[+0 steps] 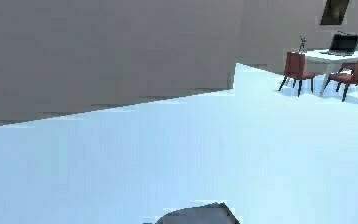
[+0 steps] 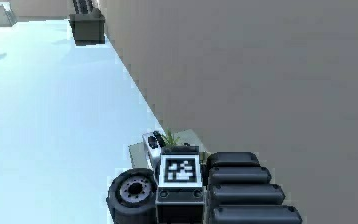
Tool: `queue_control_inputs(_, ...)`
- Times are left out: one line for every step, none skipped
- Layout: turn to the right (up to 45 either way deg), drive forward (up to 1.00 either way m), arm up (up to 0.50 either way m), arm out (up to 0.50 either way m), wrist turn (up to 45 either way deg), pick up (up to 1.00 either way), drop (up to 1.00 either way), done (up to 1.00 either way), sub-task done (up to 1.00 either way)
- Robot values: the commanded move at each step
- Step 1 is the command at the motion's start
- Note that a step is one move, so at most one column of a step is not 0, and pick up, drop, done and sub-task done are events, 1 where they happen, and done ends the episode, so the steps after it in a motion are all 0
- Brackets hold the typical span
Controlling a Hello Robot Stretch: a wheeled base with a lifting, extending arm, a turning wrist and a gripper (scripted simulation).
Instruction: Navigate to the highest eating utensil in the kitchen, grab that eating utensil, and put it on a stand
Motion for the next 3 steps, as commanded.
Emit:
queue_control_inputs(15.0, 0.0, 0.0, 0.0, 0.0, 0.0, 0.0, 0.0, 0.0)
queue_control_inputs(0.0, 0.0, 0.0, 0.48, 0.0, 0.0, 0.0, 0.0, 0.0)
queue_control_inputs(0.0, 0.0, 0.0, 0.0, 45.0, 0.0, 0.0, 0.0, 0.0)
